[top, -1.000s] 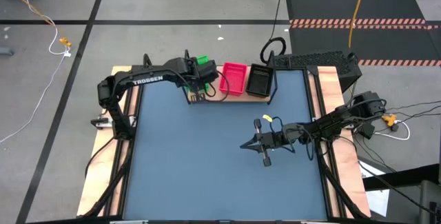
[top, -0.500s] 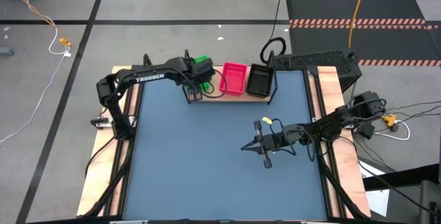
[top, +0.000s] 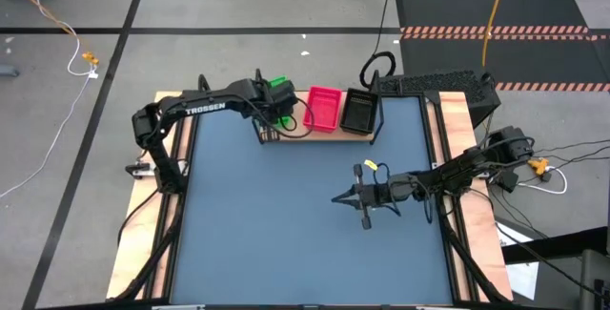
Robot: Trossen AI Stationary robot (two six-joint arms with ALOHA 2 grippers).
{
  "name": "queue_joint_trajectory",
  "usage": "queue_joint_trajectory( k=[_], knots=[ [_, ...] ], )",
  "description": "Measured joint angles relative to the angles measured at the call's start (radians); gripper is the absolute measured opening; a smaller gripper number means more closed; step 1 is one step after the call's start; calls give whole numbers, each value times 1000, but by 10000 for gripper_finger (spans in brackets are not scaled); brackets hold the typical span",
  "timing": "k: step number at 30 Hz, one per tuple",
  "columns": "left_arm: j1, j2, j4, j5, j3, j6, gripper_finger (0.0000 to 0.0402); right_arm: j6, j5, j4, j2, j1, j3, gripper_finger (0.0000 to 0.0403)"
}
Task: Stack baskets on shelf by color
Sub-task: Stack the green bin on the green bins on the shelf
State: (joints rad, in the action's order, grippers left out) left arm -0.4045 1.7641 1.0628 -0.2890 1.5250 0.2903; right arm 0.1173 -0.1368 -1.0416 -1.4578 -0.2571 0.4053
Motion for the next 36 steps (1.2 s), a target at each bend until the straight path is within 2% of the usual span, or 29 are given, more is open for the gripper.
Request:
queue_joint_trajectory(
  k=[4, 9, 11, 18, 22, 28, 33, 36],
  knots=[
    [24, 0, 11, -6, 50, -3, 8, 0, 0, 0, 0, 11, 0, 0],
    [54, -1, 77, -86, 118, -11, 8, 0, 0, 0, 0, 22, 0, 0],
    [55, -1, 104, -89, 131, -12, 7, 0, 0, -2, 0, 22, 0, 0],
    [50, 21, 133, -122, 135, -40, 7, -7, -30, -16, 0, 23, 0, 0],
    [53, 72, 184, -168, 135, -66, 7, -27, -73, -16, 0, 23, 0, 0],
    [78, 155, 234, -211, 135, -71, 14, -38, -76, -15, 0, 23, 0, 0],
    [105, 183, 212, -218, 135, -25, 24, -33, -76, -8, 0, 23, 0, 0],
    [119, 181, 161, -213, 135, -3, 44, -33, -76, -4, 0, 23, 0, 0]
  ],
)
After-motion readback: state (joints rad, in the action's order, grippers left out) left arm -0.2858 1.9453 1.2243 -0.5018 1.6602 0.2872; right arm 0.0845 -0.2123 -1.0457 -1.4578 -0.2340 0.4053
